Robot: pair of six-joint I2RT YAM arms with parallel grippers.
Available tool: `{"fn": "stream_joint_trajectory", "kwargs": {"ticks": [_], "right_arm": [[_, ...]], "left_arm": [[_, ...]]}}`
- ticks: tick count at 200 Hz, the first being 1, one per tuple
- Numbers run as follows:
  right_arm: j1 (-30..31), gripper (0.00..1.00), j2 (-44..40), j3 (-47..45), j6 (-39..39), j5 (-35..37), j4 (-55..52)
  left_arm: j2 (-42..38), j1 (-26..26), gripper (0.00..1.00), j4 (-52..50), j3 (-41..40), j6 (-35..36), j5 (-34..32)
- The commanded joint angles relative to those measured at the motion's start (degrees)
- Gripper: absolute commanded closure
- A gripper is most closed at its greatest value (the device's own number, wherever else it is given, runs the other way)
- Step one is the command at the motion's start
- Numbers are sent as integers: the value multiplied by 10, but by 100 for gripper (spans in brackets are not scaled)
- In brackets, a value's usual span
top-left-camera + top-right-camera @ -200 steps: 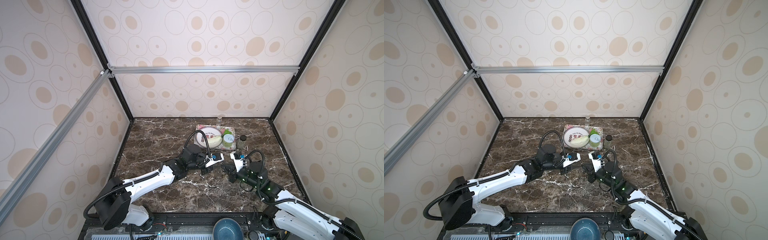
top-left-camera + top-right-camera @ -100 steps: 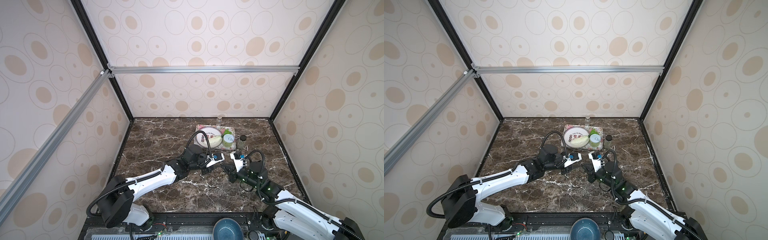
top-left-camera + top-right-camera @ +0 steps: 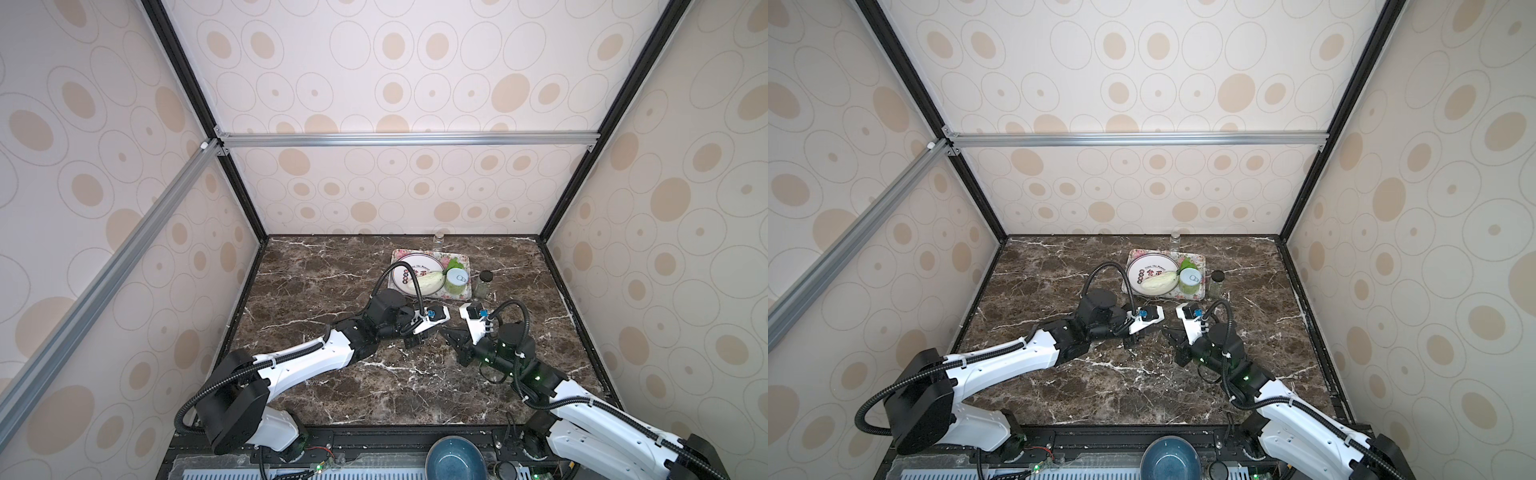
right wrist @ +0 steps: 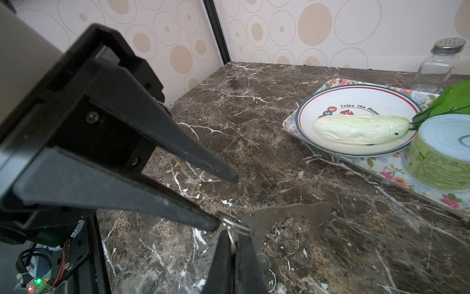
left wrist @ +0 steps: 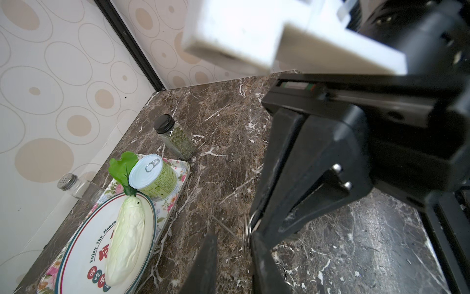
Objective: Attach keys to a key ring
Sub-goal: Insert the key into the keyring.
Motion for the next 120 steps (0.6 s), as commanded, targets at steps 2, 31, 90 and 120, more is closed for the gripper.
{"fn": "stream_joint_trajectory", "kwargs": {"ticks": [2, 31, 90, 120], "right_arm": [[5, 100, -1, 8, -9, -6, 11], [6, 100, -1, 8, -9, -5, 11], [7, 100, -1, 8, -9, -4, 11], [7, 100, -2, 5, -5, 3, 15]], "left_arm": [[9, -5, 76, 8, 20, 17, 10], [13, -5, 79, 8, 21, 20, 13], [21, -5, 100, 3, 24, 28, 2], [12, -5, 100, 11, 15, 28, -8]]}}
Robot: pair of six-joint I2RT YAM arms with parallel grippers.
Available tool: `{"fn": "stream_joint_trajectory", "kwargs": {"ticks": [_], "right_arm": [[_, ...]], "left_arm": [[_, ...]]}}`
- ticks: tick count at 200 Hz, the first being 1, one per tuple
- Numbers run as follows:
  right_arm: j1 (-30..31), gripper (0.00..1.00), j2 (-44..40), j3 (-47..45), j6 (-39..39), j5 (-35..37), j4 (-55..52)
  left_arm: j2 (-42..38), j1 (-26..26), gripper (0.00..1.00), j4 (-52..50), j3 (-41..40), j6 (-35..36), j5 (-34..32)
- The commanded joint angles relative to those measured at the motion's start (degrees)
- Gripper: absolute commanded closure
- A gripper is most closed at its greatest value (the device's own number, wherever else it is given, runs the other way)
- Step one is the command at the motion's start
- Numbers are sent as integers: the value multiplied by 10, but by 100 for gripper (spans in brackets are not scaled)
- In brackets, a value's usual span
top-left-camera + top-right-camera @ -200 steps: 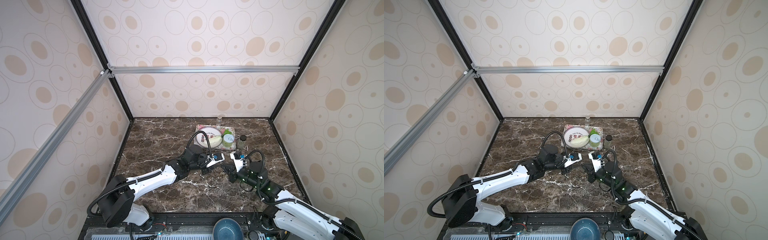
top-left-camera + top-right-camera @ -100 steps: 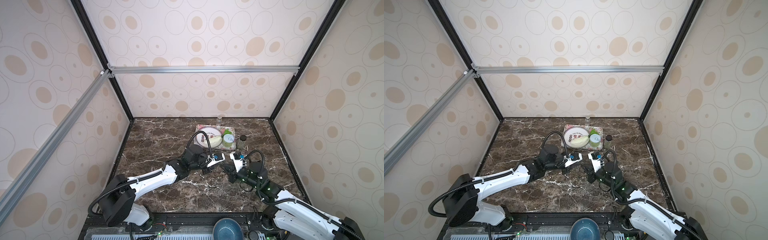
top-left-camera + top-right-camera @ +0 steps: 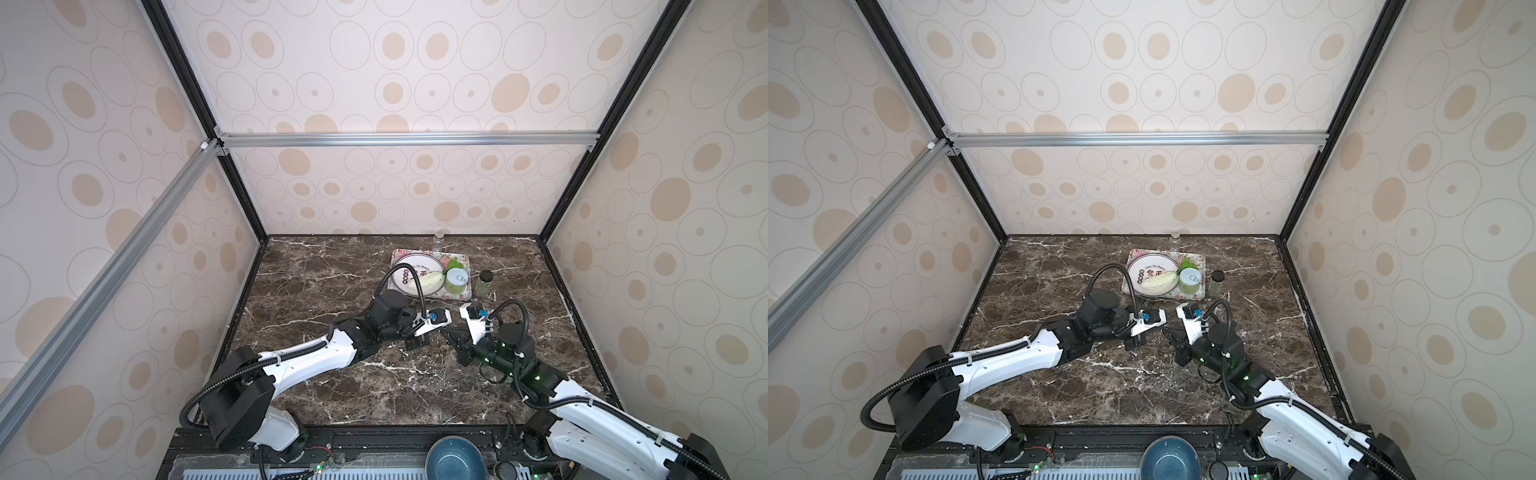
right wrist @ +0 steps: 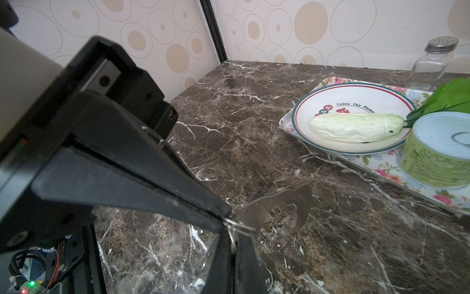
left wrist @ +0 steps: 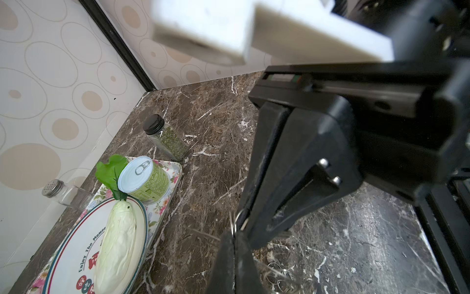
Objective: Attach keys to a key ring
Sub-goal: Insert the key into the keyring.
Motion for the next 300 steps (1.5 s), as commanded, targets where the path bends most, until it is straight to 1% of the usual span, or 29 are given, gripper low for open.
{"fn": "stream_joint_trajectory", "kwargs": {"ticks": [1, 41, 52, 91, 128, 166, 276, 286, 300], "right_arm": [[7, 100, -3, 4, -3, -4, 18], [5, 100, -6, -11, 14, 23, 37], [2, 100, -5, -13, 20, 27, 40], [-16, 100, 3, -19, 41, 22, 50], [-33, 100, 21, -19, 59, 3, 62], [-34, 100, 24, -9, 47, -31, 54], [-34, 100, 7, -13, 41, -24, 46], [-34, 100, 5, -13, 41, -24, 45], [-34, 100, 2, -13, 40, -24, 43]], "left_arm": [[-1, -4, 100, 10, 15, 15, -17], [-28, -4, 100, 42, -13, 9, -18], [-36, -4, 100, 73, -24, 7, -16], [-51, -4, 100, 110, -45, -1, -9], [-51, -4, 100, 118, -48, -3, -2], [-44, -4, 100, 122, -45, -4, 4], [-49, -4, 100, 112, -44, 0, -15], [-49, -4, 98, 110, -44, 0, -15], [-49, -4, 93, 110, -45, 0, -15]]}}
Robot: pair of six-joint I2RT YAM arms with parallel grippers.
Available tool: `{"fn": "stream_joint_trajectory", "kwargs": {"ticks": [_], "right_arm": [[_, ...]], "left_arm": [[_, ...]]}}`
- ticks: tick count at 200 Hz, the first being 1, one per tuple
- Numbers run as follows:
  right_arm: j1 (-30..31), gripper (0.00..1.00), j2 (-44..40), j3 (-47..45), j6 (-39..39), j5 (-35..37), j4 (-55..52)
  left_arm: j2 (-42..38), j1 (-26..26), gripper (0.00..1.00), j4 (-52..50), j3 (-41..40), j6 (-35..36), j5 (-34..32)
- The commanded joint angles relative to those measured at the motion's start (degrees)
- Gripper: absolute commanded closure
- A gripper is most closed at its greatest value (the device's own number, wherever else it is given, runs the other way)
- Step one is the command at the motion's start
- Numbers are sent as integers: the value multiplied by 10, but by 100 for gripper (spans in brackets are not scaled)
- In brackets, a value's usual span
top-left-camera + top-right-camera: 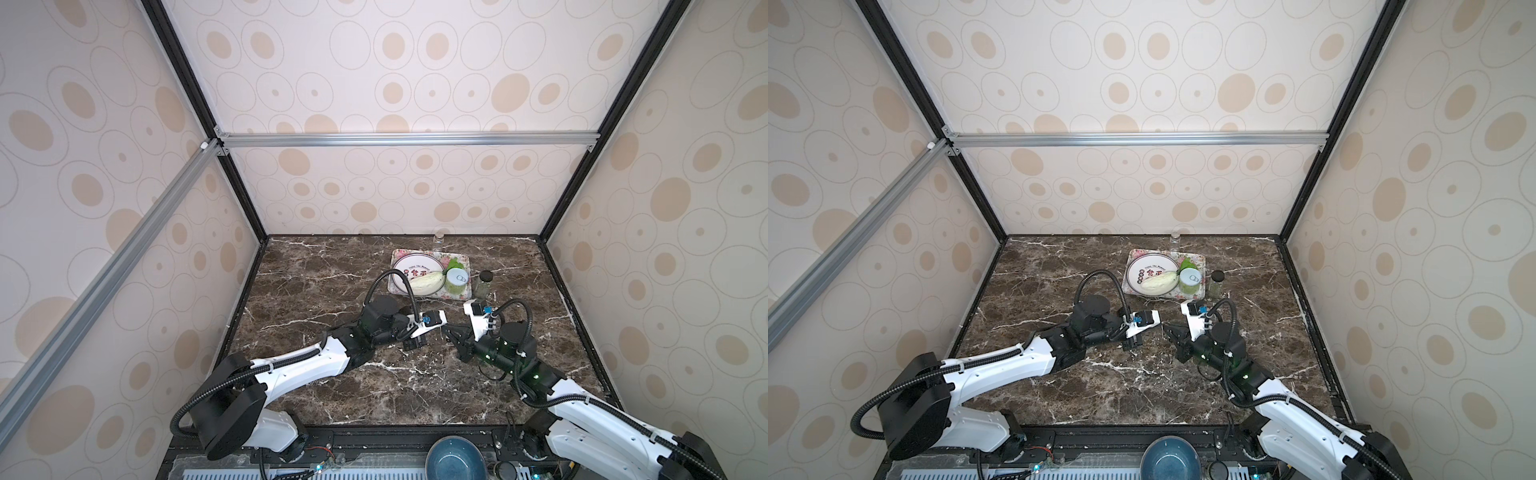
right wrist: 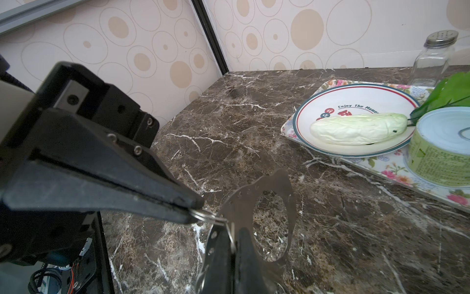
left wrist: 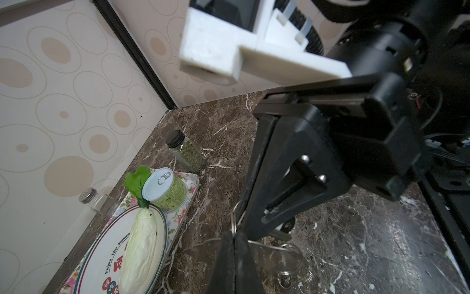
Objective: Attach keys to a key ring
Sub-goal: Insert the key into the keyring.
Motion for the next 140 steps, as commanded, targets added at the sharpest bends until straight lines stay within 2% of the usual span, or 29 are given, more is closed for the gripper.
{"fn": "stream_joint_trajectory", "kwargs": {"ticks": [1, 12, 38, 96, 105, 140], "right_arm": [[-6, 100, -11, 0, -3, 1, -8], [-6, 100, -14, -1, -4, 1, -8], [-6, 100, -16, -1, -4, 0, -8], [-6, 100, -18, -1, -5, -1, -8], [-6, 100, -18, -2, -5, -2, -8], [-6, 100, -18, -2, -5, -3, -8]], "left_arm": [[-13, -2, 92, 24, 8, 1, -1], [-13, -2, 85, 24, 8, 0, -1], [-13, -2, 78, 20, 10, 1, 4], [-6, -2, 67, -20, 34, -5, 31], [-3, -2, 66, -31, 41, -5, 52], [10, -3, 63, -64, 59, -3, 70]]}}
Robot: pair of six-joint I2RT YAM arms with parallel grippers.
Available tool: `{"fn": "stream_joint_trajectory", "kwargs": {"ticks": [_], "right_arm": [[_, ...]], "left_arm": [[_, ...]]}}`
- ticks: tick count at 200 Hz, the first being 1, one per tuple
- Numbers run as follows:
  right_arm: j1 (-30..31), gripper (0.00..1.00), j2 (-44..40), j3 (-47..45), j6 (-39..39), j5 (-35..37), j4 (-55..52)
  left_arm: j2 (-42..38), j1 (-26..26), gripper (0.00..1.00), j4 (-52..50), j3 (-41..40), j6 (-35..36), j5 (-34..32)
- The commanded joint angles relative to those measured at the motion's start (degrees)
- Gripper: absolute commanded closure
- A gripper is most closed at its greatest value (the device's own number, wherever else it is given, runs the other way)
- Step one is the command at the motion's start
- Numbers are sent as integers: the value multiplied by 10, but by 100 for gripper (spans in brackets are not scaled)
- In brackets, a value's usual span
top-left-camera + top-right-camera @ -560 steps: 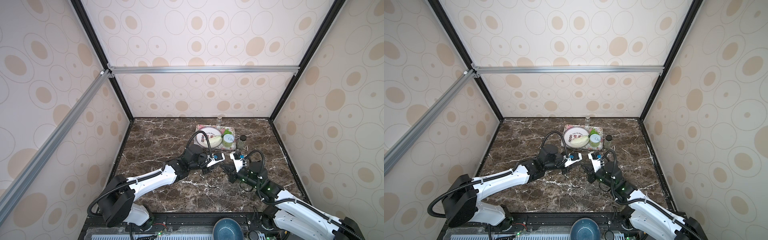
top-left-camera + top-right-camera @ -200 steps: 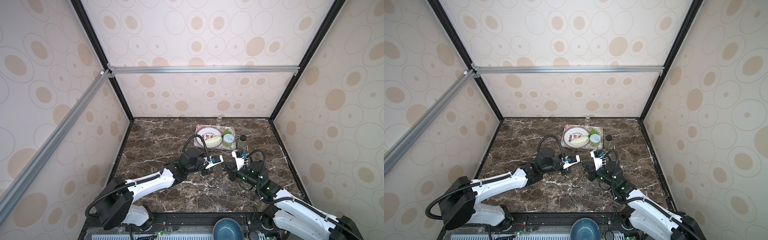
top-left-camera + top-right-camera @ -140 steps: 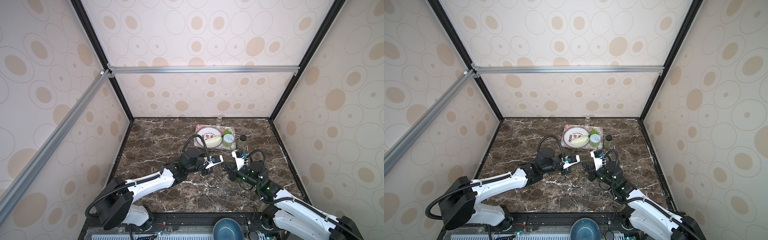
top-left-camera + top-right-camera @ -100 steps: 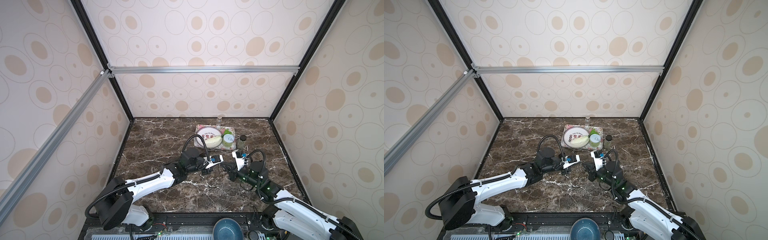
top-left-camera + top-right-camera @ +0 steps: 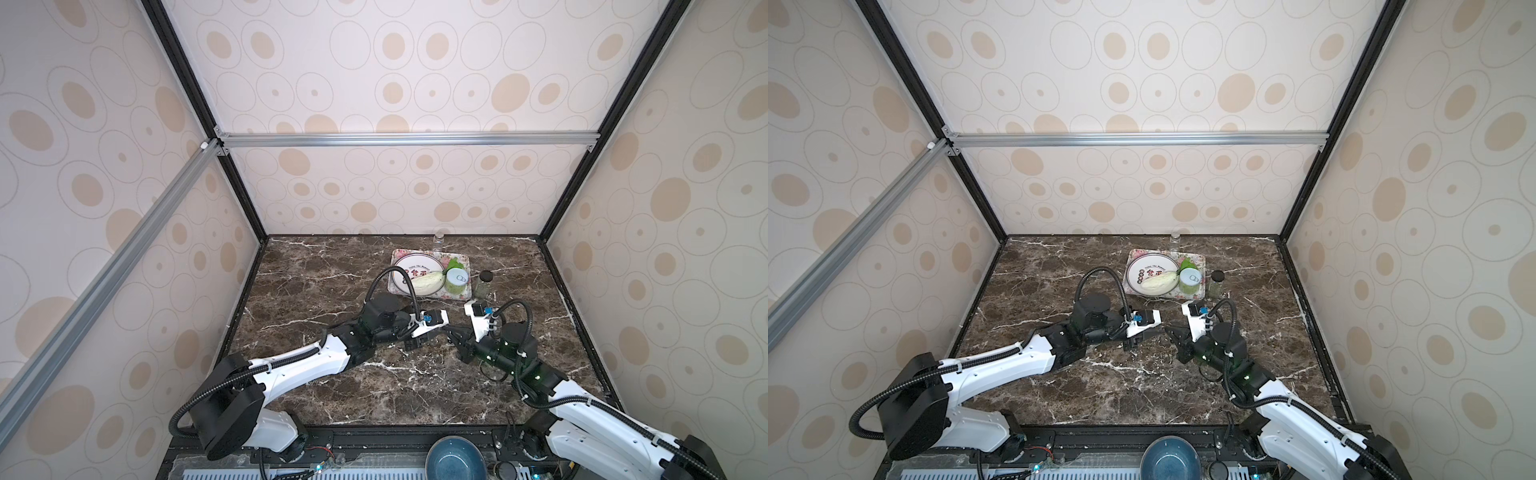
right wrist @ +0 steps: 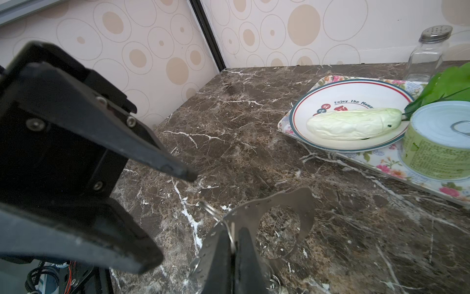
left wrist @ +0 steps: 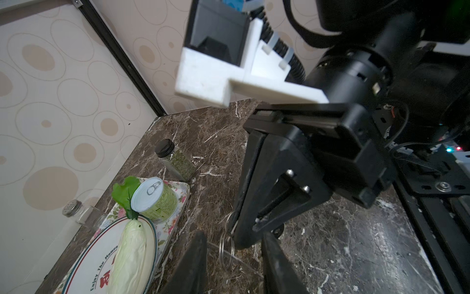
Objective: Attach keys to a key ring
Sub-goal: Insert the key into the keyring.
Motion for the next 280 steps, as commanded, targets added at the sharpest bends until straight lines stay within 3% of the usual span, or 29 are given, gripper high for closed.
{"fn": "stream_joint_trajectory", "kwargs": {"ticks": [1, 85, 159, 198, 280], "right_arm": [[-3, 100, -9, -1, -2, -4, 10], [-3, 100, -7, 0, -3, -5, 11], [-3, 100, -8, -1, -1, -6, 11], [-3, 100, -8, -6, 4, 1, 18], [-3, 100, 2, -9, 13, 10, 28]], "left_arm": [[10, -3, 62, -33, 34, 4, 27], [61, -6, 64, -79, 78, 5, -5], [69, -6, 100, -83, 83, 9, -6], [59, -6, 100, -71, 73, 9, -24], [-4, -6, 100, 45, -6, 4, 5]]}}
